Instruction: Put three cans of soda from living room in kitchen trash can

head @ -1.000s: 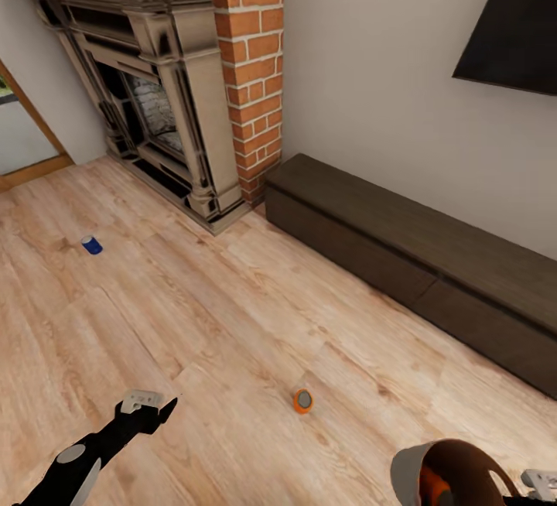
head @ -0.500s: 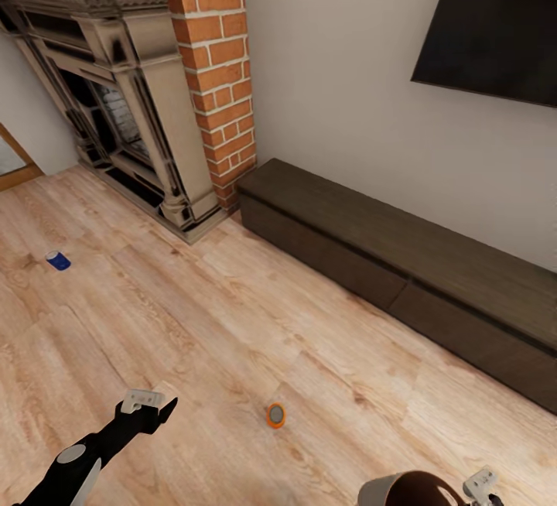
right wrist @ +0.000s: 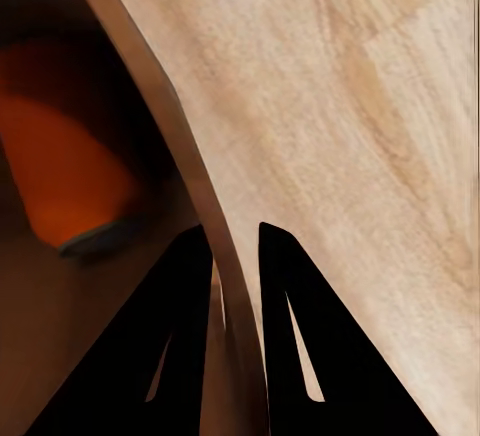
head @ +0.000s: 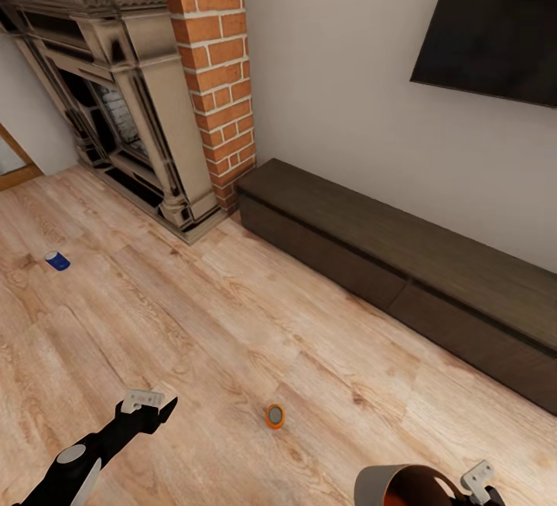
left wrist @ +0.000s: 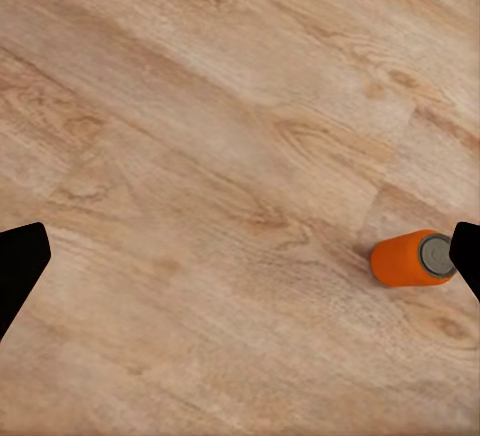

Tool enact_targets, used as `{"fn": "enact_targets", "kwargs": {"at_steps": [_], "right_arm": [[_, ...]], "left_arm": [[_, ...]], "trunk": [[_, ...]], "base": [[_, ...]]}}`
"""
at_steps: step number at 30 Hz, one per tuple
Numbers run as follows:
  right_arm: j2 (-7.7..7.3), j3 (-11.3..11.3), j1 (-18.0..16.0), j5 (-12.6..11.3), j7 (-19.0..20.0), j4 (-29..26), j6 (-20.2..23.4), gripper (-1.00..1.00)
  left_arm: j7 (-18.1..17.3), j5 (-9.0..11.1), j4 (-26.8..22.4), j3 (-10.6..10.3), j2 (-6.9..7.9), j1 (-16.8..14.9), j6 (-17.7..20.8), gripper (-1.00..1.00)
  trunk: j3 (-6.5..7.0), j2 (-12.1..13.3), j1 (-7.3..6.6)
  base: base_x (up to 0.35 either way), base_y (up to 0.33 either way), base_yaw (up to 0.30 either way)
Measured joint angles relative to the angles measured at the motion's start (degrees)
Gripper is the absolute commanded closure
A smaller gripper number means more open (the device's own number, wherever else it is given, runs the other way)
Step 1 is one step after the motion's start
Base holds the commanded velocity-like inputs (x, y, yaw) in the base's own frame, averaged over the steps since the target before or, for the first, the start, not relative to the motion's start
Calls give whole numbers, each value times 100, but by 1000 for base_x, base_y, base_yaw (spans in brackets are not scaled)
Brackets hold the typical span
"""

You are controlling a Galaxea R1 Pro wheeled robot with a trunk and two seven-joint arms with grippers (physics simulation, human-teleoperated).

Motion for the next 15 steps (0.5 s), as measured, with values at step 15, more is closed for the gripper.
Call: {"fn": "enact_targets", "kwargs": {"at_steps": [15], "right_arm": [[604,-94,-521,-29,-304,-43,343,100]], "left_arm": [[8,-1,185,9,1,-1,-14,-100]], "trunk": [[0,0,0]], "base": [[0,0,0]]}}
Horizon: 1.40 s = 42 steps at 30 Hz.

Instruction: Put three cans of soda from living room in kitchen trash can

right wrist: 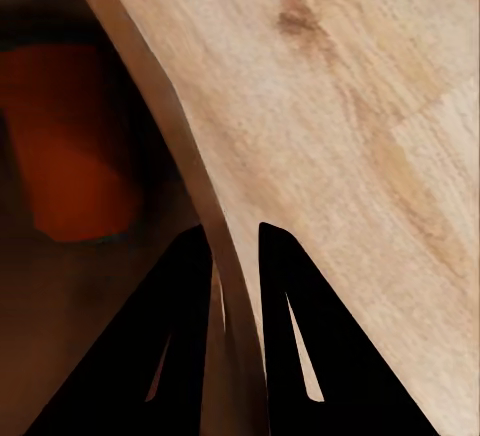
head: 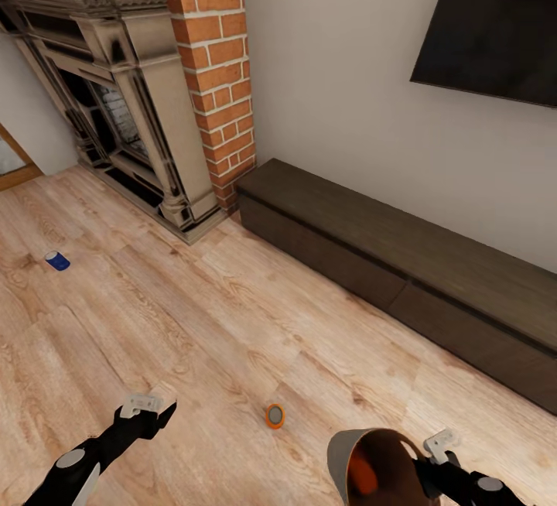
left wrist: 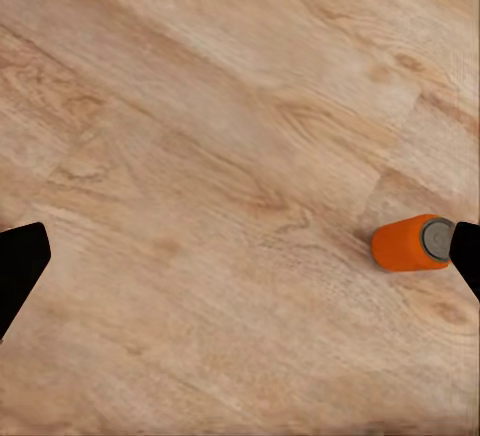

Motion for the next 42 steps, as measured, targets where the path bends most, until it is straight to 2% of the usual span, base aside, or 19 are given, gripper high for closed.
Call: {"fn": "enact_targets", "kwargs": {"at_steps": [3,5,6,9,10,12,15,22,27,30,32,35,36,38,40,42], "right_arm": [[245,-17,-271,-28,-320,-11,267,100],[322,-119,-375,-80,-361,-17,317,100],[372,-7,-460,-7,-414,-8,361,100],[448,-53,-603,-39,-430,-9,382,100],[482,18,-692,-12,-441,-3,394,100],[505,-90,-773,-52,-458,-16,408,100],[518,-44,-849,-10,-461,-3,408,100],[418,8,-884,18,-370,-66,278,100],[393,-81,-852,-49,-81,-585,5,100],[297,-68,-618,-42,577,-1183,-95,100],[213,-49,-479,-17,860,-1391,-130,100],[40,-221,-150,-405,1456,-1777,-355,100],[-2,-258,-35,-485,1574,-1831,-462,100],[-45,-237,89,-430,1651,-1853,-599,100],[-94,-294,267,-569,1707,-1887,-828,100],[-118,-267,410,-493,1736,-1883,-1038,100]], "left_arm": [[0,2,102,-1,0,0,-6,-100],[1,2,123,0,1,0,-7,-100],[1,2,135,0,1,0,-8,-100],[1,3,146,0,1,0,-10,-100],[1,2,151,0,1,0,-11,-100],[1,2,152,-2,1,1,-11,-100],[1,4,155,0,1,1,-11,-100],[1,3,156,0,1,1,-12,-100],[1,2,162,0,1,1,-22,-100],[1,7,158,1,2,2,-26,-100],[1,9,158,1,2,2,-27,-100],[1,10,162,1,2,2,-28,-100],[4,10,163,1,2,2,-29,-100],[6,11,163,1,2,2,-28,-100],[4,11,165,1,2,2,-29,-100],[4,11,164,1,2,1,-29,-100]], "trunk": [[0,0,0],[1,0,0],[0,0,0],[0,0,0],[0,0,0],[1,0,0],[0,0,0],[0,0,0],[1,0,0],[0,0,-1],[-1,0,-1],[0,0,-1],[0,0,-1],[-1,0,0],[0,0,-1],[-1,0,0]], "base": [[0,0,0],[0,0,0],[0,0,0],[0,0,0],[0,0,0],[0,0,0],[0,0,0],[0,0,0],[0,0,0],[0,0,0],[0,0,0],[0,0,0],[0,0,0],[0,0,0],[0,0,0],[0,0,0]]}}
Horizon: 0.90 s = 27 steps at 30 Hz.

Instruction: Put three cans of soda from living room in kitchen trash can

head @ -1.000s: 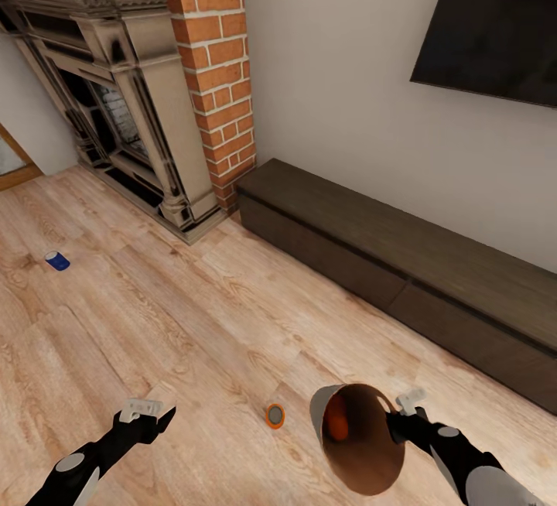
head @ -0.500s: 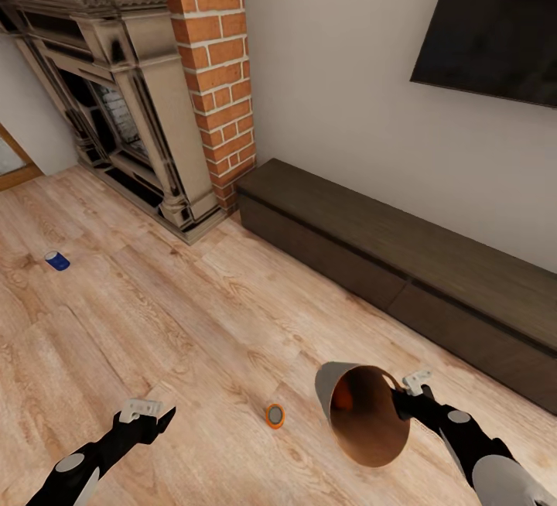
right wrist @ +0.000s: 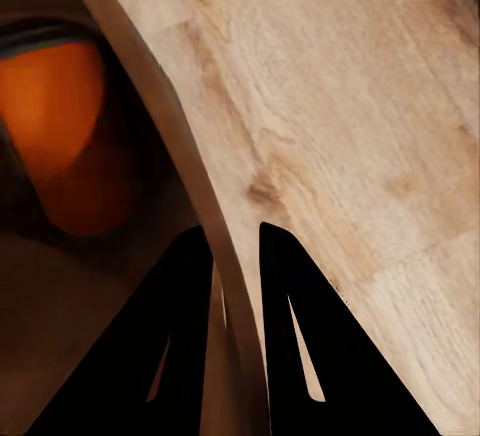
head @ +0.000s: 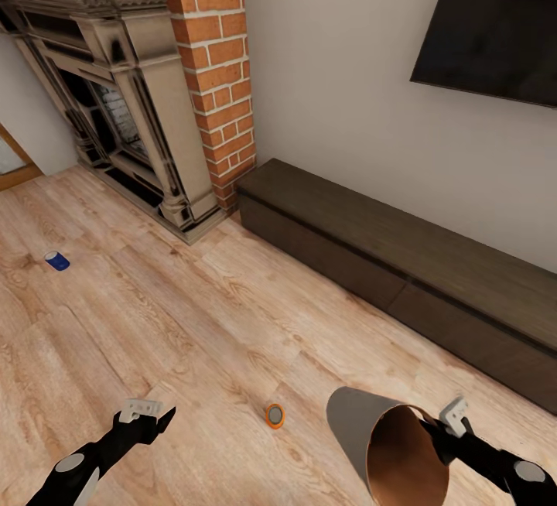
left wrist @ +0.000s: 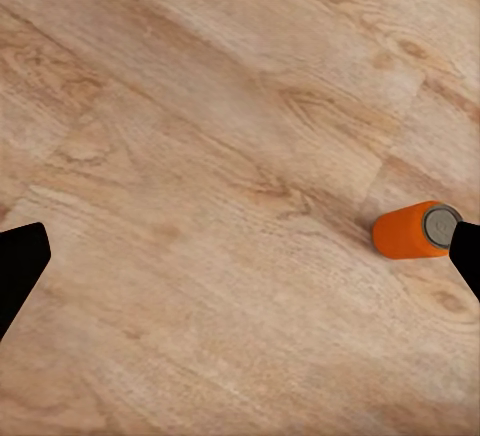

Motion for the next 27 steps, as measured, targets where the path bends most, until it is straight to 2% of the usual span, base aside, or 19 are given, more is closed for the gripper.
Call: {"fn": "enact_targets", "kwargs": {"at_steps": [3,5,13,14,19,27], "right_arm": [[-22,-35,193,-98,-6,-9,-313,100],[-26,-29,270,-75,-21,21,-511,100],[-30,-83,345,-131,-88,77,-708,100],[-30,-120,345,-139,-93,77,-703,100],[-19,-627,347,-156,-86,70,-691,100],[3,-867,347,-152,-77,64,-663,100]], "left_arm": [[-1,0,-1,3,0,0,-3,-100],[-2,4,-4,7,0,0,-4,-100],[-12,17,-7,8,0,-1,-1,-100],[-12,17,-7,8,0,-1,-1,-100],[-12,17,-7,10,0,-1,-1,-100],[-12,8,-7,14,0,-2,13,-100]], "trunk": [[1,0,0],[0,0,0],[1,0,0],[1,0,0],[1,0,0],[1,0,0]], "base": [[0,0,0],[0,0,0],[0,0,0],[0,0,0],[0,0,0],[0,55,-1]]}}
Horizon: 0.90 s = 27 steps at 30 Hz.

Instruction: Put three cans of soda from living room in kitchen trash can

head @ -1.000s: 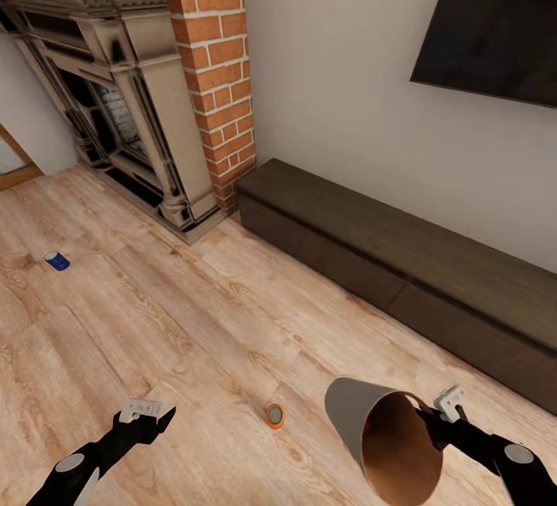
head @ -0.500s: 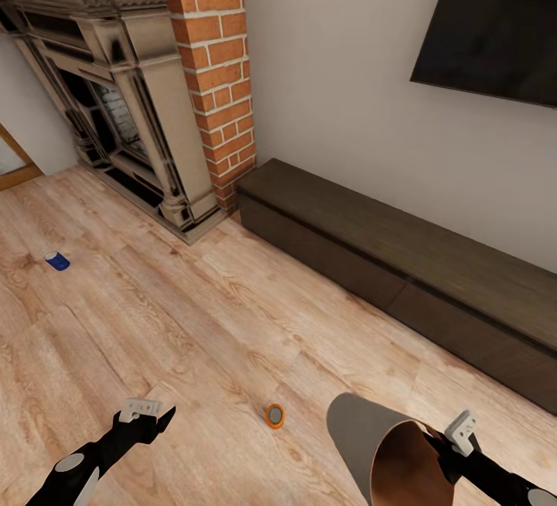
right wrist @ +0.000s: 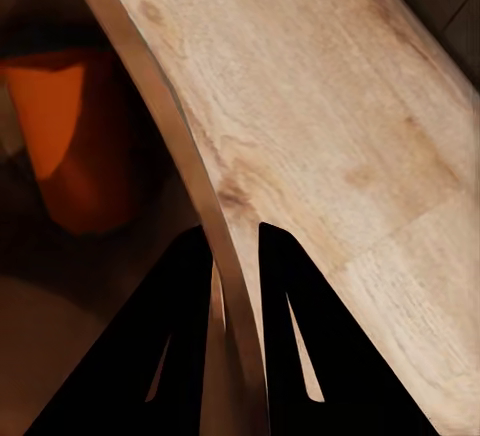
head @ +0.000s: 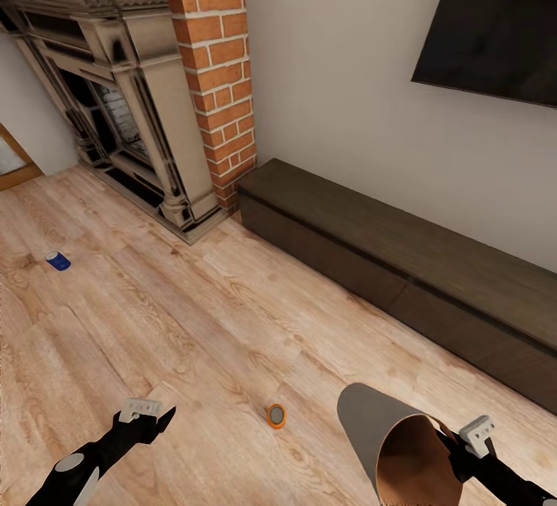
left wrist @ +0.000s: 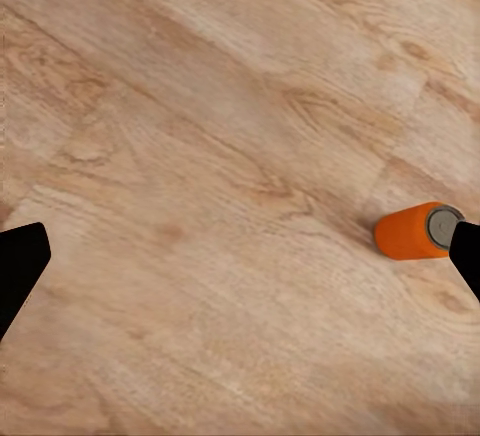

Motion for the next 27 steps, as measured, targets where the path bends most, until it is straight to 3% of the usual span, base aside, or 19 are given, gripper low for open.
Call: {"fn": "enact_targets", "kwargs": {"at_steps": [10,27], "right_arm": [[-4,-65,-2,22,57,7,9,100],[36,-80,-8,8,68,6,32,100]], "left_arm": [[0,-8,0,-6,0,-2,7,-100],[0,-8,0,2,0,1,-4,-100]], "trunk": [[0,0,0],[25,0,0]], "base": [[0,209,-83],[0,12,-55]]}}
